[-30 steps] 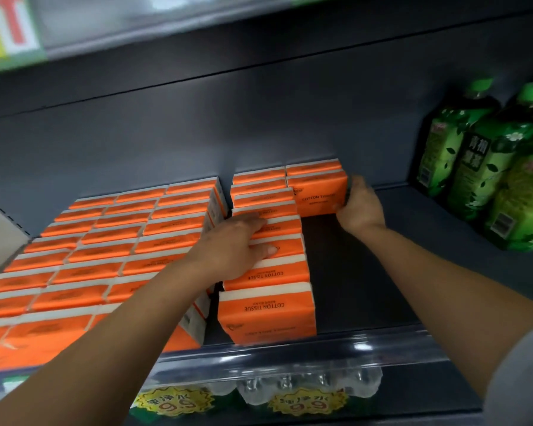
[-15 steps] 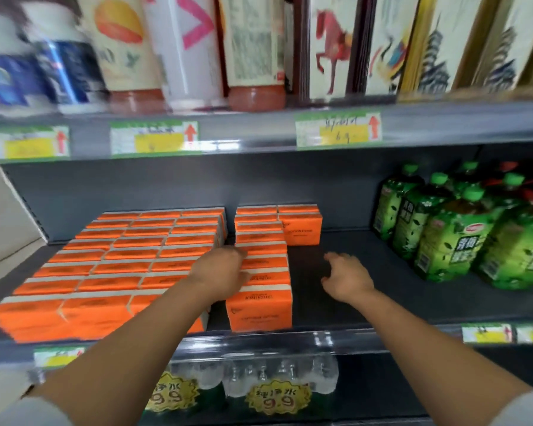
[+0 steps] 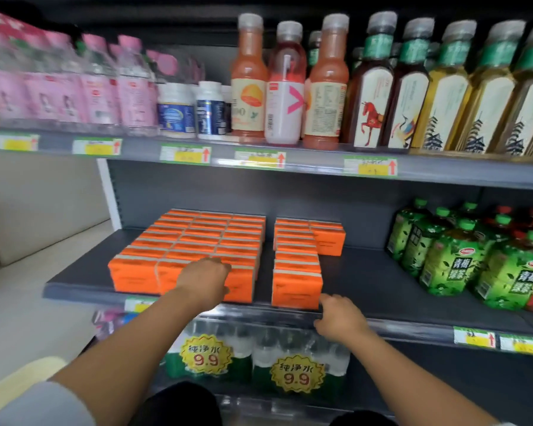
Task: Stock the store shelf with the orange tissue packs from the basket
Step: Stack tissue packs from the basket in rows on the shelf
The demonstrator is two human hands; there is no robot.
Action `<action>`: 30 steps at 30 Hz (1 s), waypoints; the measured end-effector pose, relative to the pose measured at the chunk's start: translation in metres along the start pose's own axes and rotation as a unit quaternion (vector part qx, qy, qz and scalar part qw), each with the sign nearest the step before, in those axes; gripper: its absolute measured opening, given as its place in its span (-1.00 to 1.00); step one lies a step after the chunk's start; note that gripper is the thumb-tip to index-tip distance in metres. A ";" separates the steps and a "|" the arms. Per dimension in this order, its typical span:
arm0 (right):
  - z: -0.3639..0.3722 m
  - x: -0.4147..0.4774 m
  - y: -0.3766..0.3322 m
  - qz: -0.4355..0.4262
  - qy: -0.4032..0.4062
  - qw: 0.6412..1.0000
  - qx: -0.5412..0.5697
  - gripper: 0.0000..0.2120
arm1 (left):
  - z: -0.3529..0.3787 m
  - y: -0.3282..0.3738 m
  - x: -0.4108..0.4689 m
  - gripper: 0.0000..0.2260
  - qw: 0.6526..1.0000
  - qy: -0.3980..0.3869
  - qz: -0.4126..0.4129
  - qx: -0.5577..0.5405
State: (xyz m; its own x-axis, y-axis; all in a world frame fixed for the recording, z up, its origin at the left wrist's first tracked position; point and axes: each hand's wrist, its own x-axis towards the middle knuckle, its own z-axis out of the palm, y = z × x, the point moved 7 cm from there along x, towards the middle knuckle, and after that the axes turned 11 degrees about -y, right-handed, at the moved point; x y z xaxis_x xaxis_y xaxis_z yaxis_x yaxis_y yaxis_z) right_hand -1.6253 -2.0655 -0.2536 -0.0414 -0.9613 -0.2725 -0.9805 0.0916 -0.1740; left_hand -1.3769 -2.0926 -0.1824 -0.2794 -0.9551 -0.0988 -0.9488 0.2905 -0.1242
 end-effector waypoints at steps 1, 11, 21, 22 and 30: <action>0.006 -0.006 -0.013 -0.010 -0.004 1.000 -0.003 -0.64 | 0.005 -0.010 -0.010 -0.63 1.000 -0.002 -0.009 0.000; 0.043 -0.033 -0.170 -0.158 -0.011 0.987 -0.037 -0.72 | 0.073 -0.125 -0.102 -0.66 0.989 -0.045 -0.133 -0.047; 0.097 -0.031 -0.316 -0.263 -0.026 0.963 -0.055 -0.64 | 0.169 -0.226 -0.159 -0.59 0.962 -0.121 -0.229 -0.082; 0.106 -0.028 -0.327 -0.272 -0.037 0.960 -0.058 -0.64 | 0.183 -0.235 -0.163 -0.58 0.958 -0.139 -0.236 -0.088; 0.165 -0.007 -0.396 -0.314 -0.105 0.939 -0.094 -0.62 | 0.273 -0.280 -0.187 -0.61 0.921 -0.228 -0.281 -0.146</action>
State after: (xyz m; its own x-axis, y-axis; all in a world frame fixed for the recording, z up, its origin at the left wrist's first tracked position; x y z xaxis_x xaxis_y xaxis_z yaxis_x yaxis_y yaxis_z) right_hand -1.2051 -2.0526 -0.3385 0.5760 -0.7357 -0.3563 -0.8161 -0.5425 -0.1990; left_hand -1.0188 -1.9798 -0.3984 0.2963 -0.8066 -0.5115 -0.9423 -0.3343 -0.0187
